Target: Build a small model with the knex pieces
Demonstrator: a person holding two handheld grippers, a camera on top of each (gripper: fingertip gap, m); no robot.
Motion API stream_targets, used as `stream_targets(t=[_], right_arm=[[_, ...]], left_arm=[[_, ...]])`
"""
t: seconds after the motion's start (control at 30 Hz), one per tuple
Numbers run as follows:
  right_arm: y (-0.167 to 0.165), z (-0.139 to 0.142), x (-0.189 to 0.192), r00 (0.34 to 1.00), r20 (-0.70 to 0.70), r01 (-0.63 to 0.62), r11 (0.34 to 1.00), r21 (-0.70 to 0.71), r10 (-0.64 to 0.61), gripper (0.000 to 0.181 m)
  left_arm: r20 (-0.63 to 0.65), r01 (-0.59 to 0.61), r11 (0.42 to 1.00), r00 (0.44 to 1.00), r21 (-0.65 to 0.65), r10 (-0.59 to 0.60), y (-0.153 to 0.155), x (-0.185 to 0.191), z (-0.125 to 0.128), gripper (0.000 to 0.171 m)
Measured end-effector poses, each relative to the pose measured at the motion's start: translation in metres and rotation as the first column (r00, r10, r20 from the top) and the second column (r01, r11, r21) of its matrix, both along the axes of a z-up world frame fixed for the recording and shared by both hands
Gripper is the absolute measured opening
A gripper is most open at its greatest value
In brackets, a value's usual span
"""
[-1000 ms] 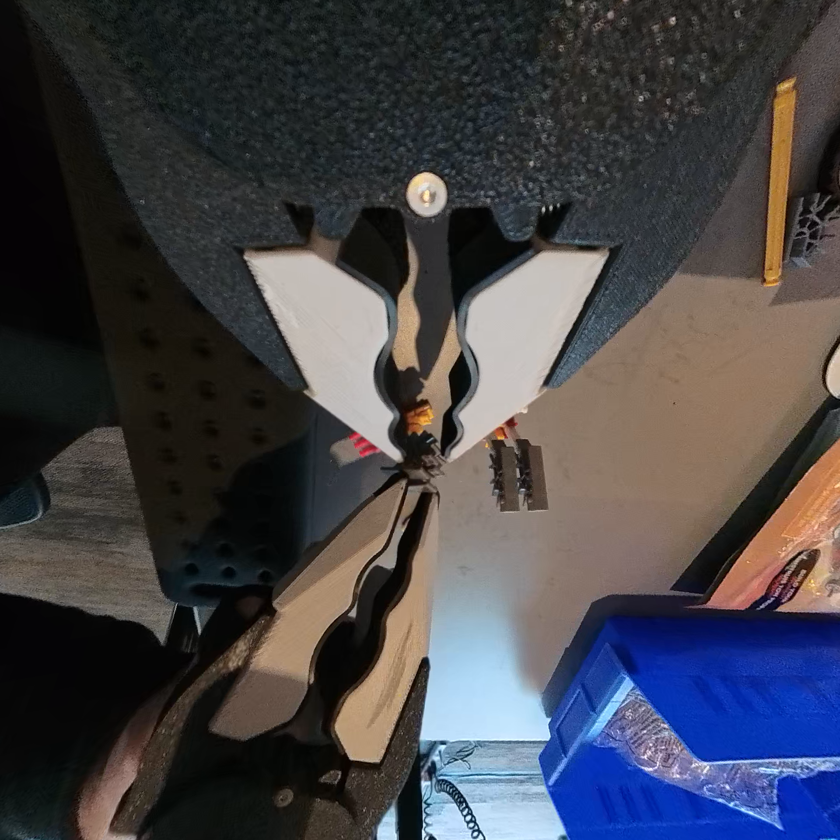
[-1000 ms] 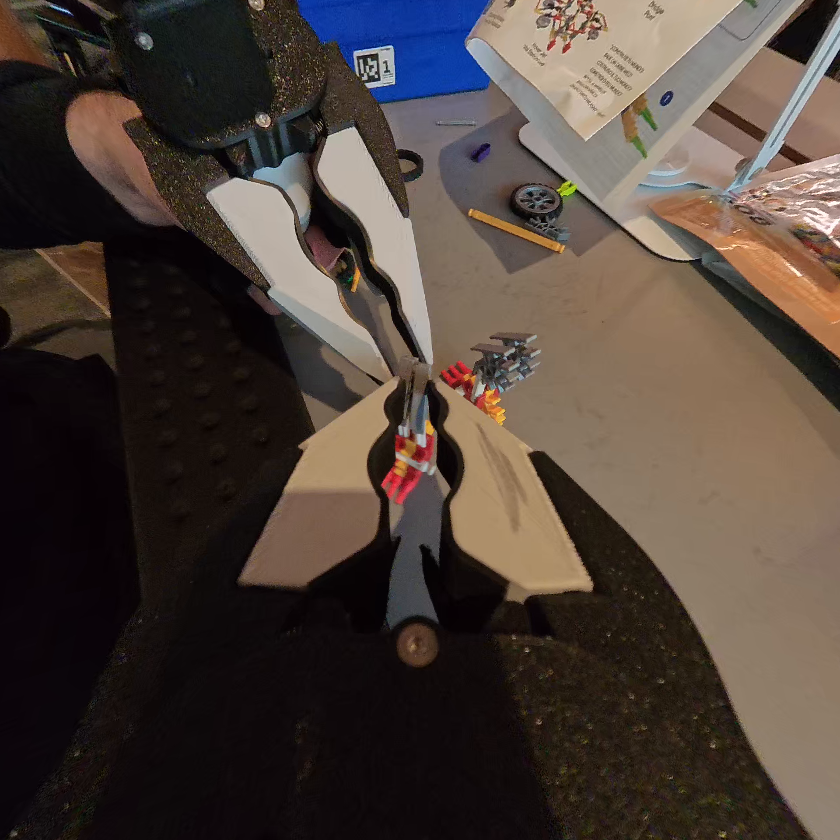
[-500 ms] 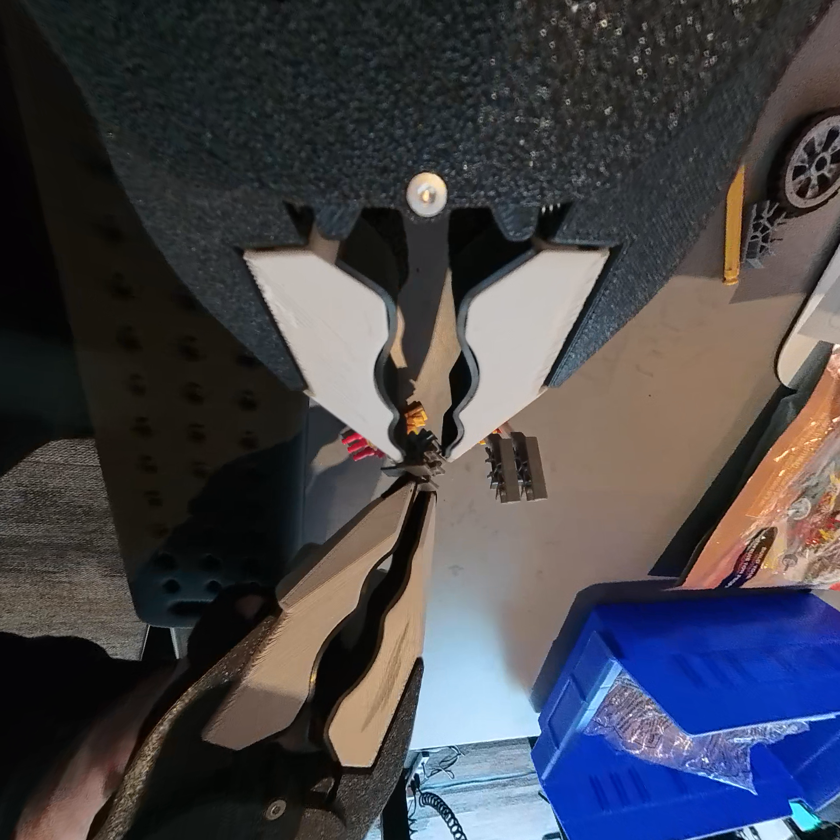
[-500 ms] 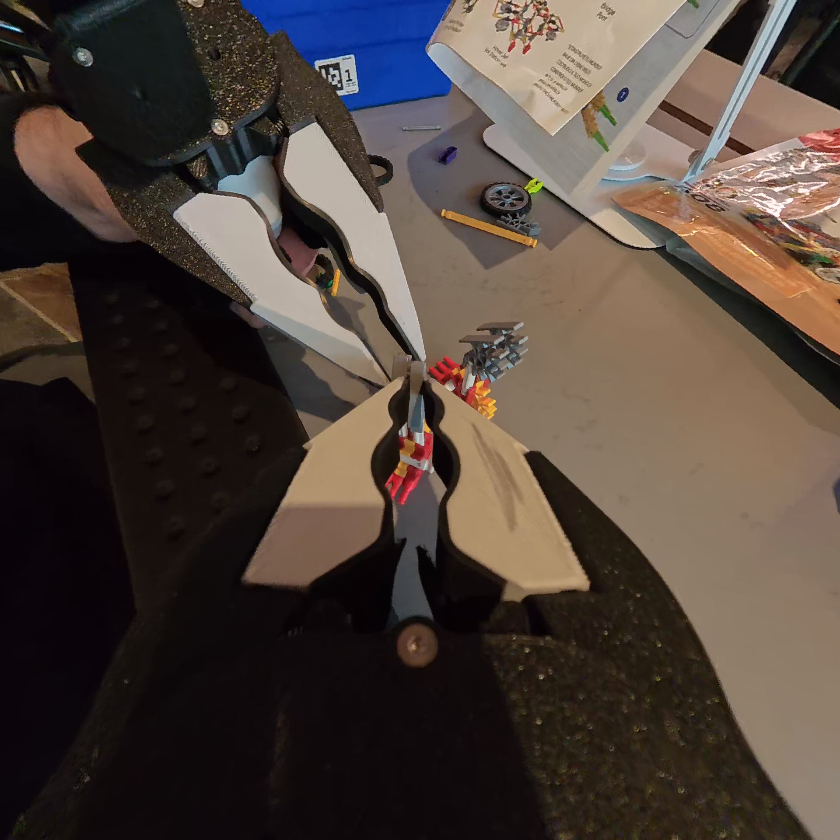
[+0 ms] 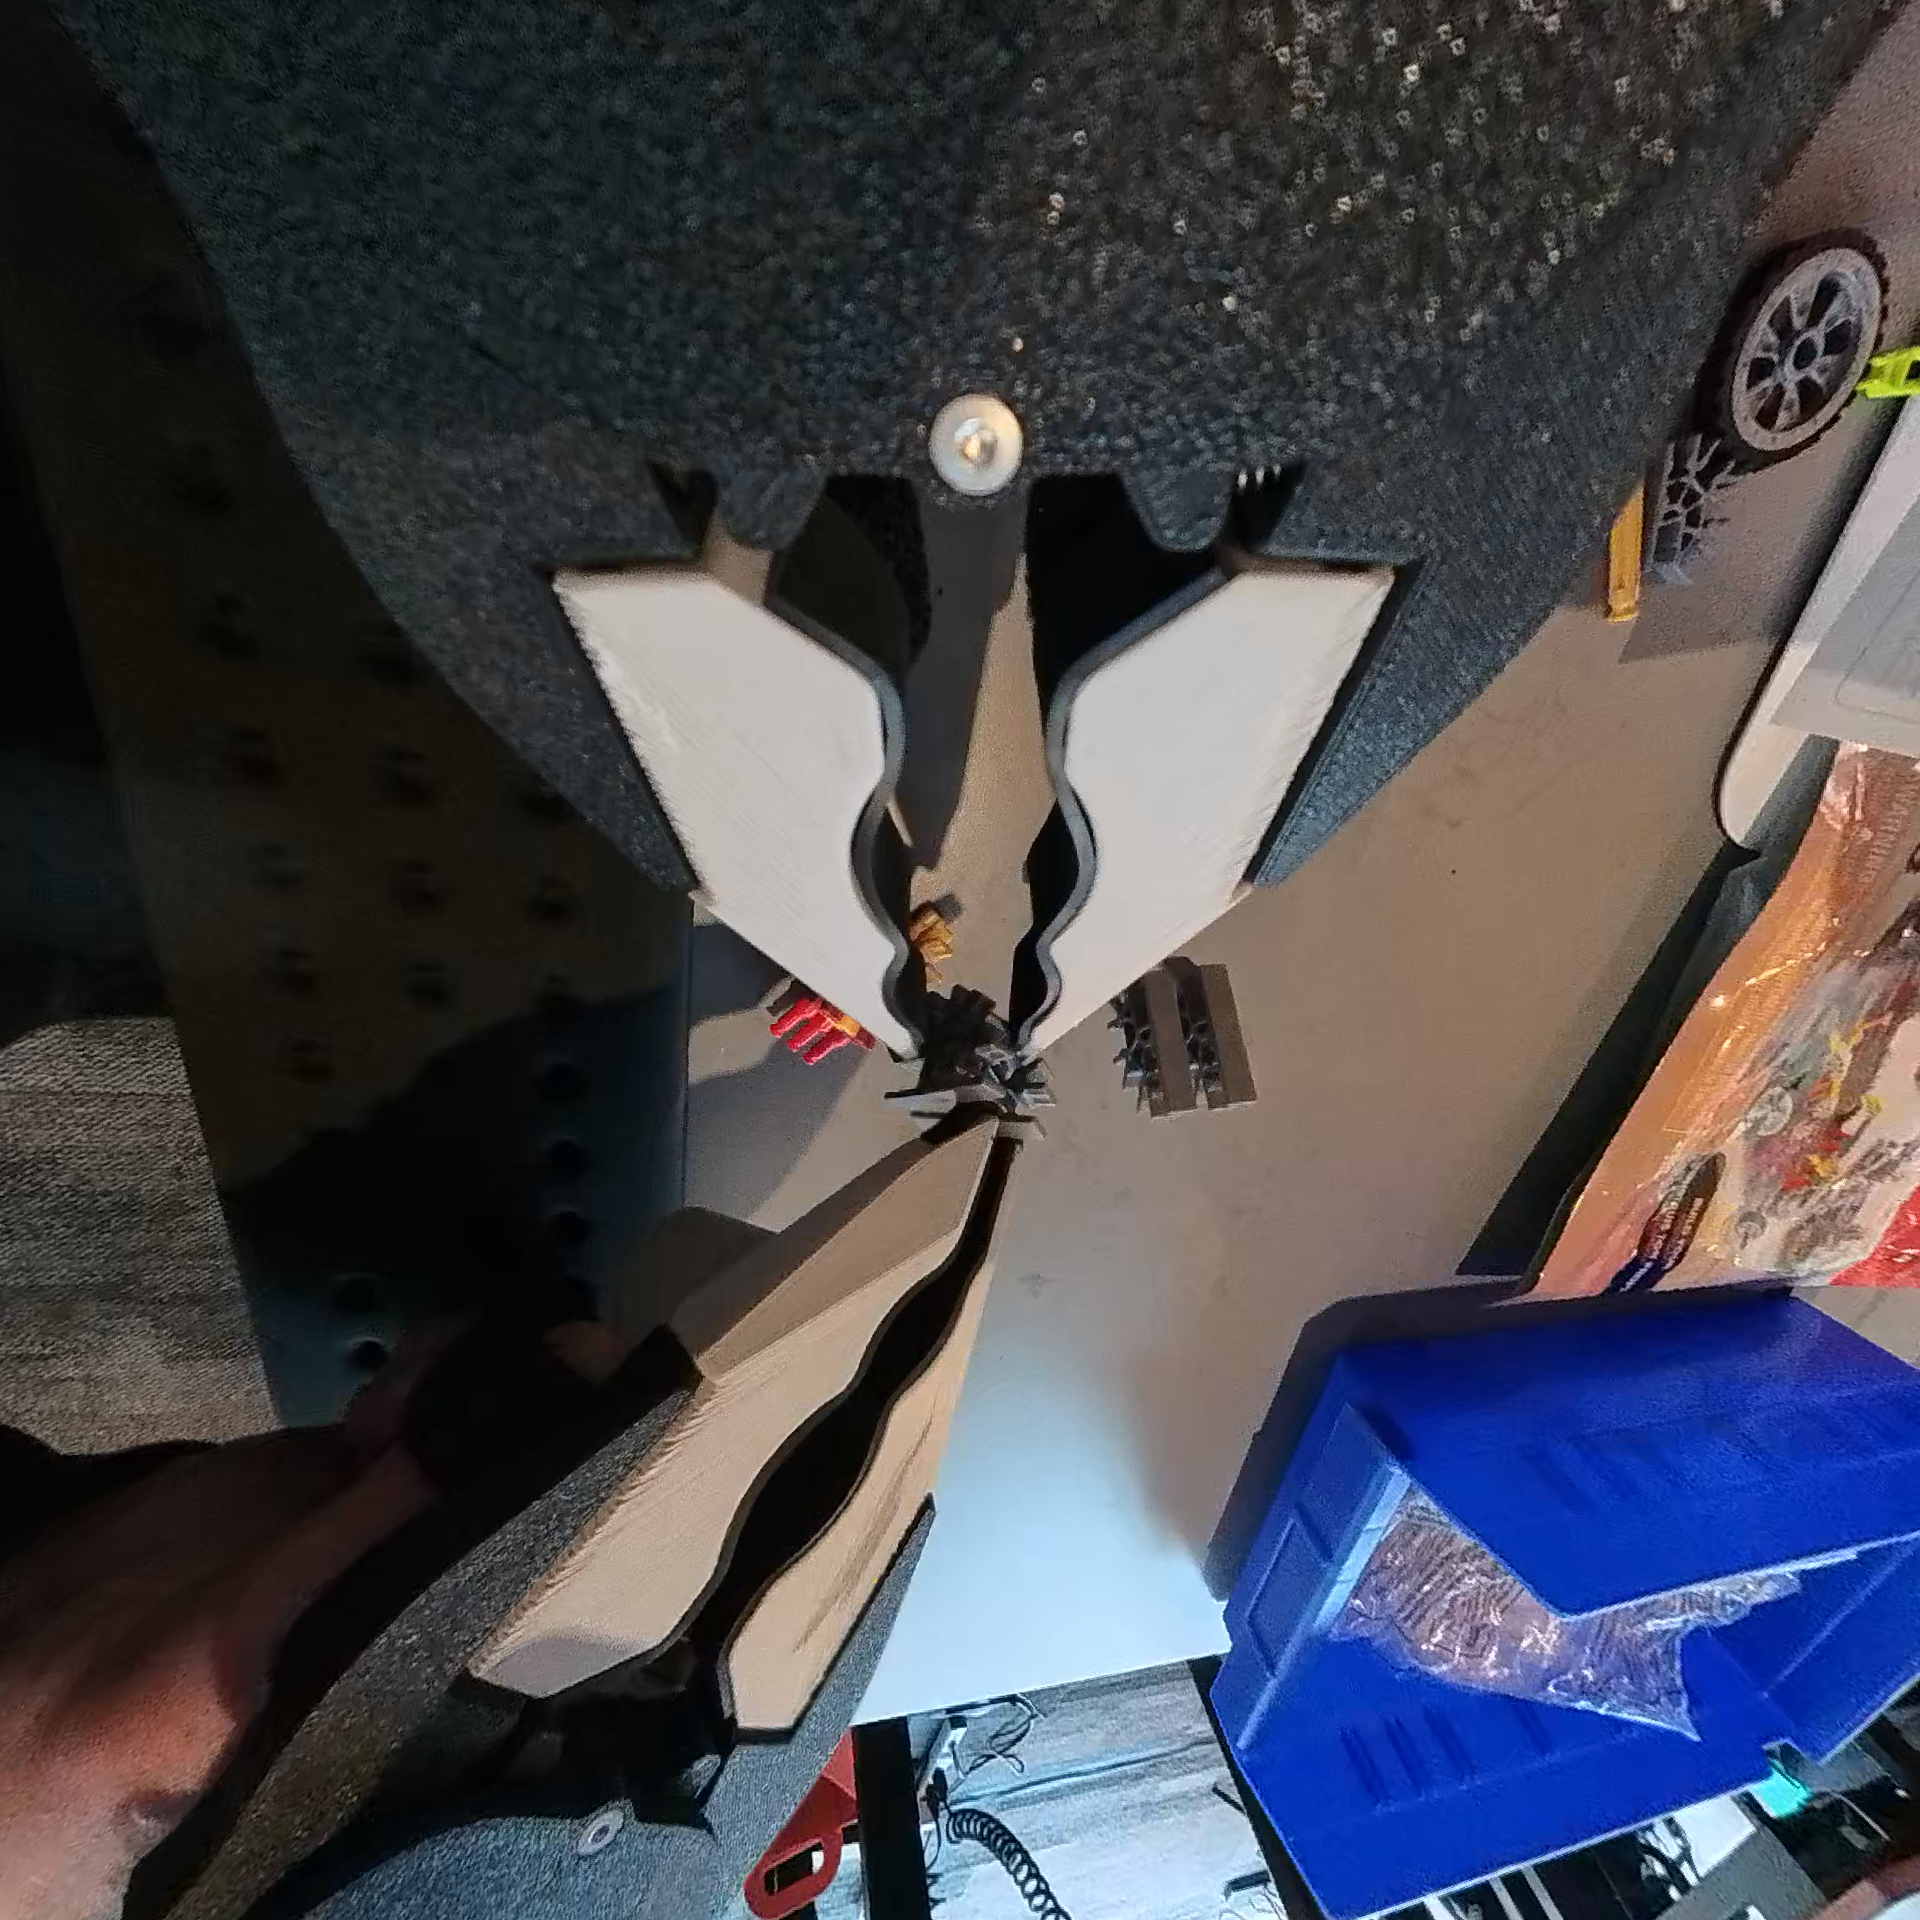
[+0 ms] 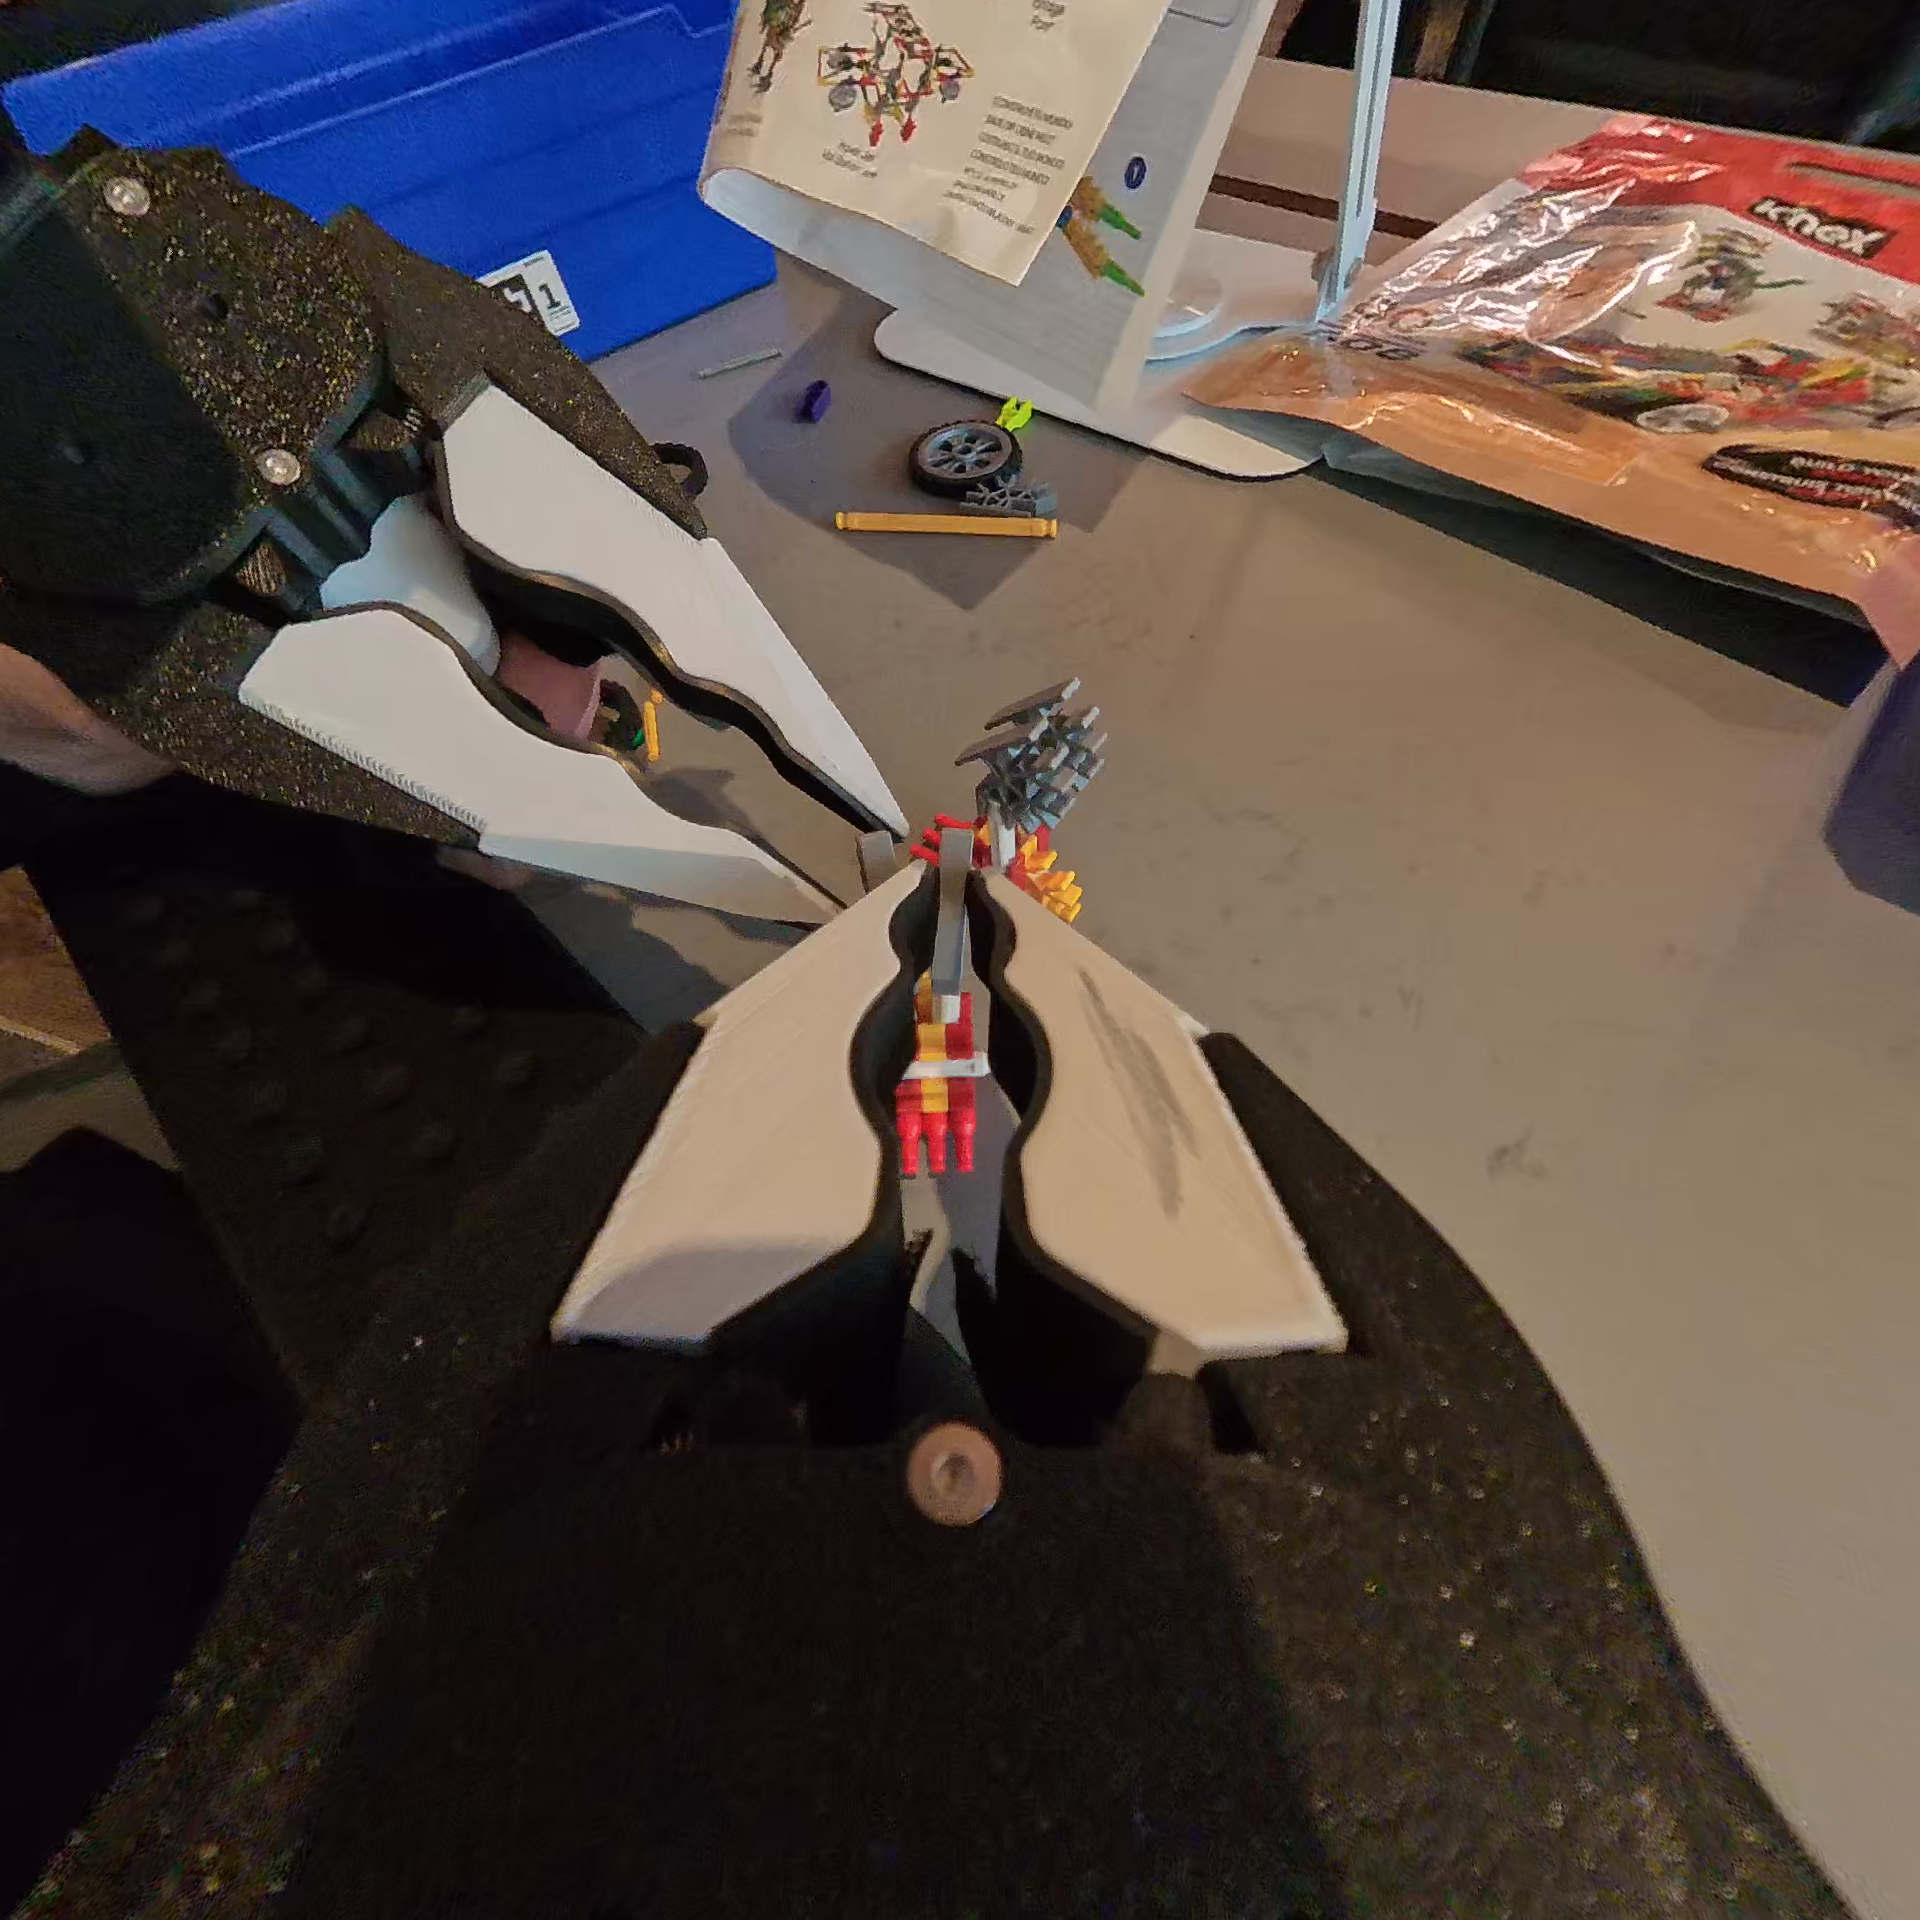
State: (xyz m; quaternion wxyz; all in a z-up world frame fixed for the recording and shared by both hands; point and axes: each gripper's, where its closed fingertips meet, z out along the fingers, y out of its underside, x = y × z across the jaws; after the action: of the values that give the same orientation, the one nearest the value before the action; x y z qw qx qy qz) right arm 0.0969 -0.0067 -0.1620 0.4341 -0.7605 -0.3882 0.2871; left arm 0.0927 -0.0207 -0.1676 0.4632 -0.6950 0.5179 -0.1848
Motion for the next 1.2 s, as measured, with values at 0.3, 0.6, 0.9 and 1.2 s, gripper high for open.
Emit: stream_targets(t=[0.3,0.6,0.9,1.2], right_arm=[[-0.010,0.005,-0.002,0.990,0.005,-0.142,0.989,0.046,0.142,0.008],[-0.010,0.003,0.003,0.953,0.036,-0.304,0.951,0.056,0.302,0.002],[-0.018,-0.008,0.006,0.892,0.106,-0.448,0.890,0.085,0.439,0.029],[-0.023,-0.008,0.000,0.828,0.083,-0.561,0.818,0.122,0.555,0.027]], left_arm=[[-0.008,0.050,0.999,0.999,-0.004,-0.050,-0.004,0.003,-0.003,0.008],[-0.029,0.138,0.990,0.990,-0.022,-0.138,-0.012,0.012,-0.004,0.005],[0.016,0.174,0.980,0.985,-0.093,-0.173,-0.011,0.018,-0.003,0.005],[0.013,0.259,0.957,0.966,-0.128,-0.260,-0.015,0.017,-0.003,0.005]])
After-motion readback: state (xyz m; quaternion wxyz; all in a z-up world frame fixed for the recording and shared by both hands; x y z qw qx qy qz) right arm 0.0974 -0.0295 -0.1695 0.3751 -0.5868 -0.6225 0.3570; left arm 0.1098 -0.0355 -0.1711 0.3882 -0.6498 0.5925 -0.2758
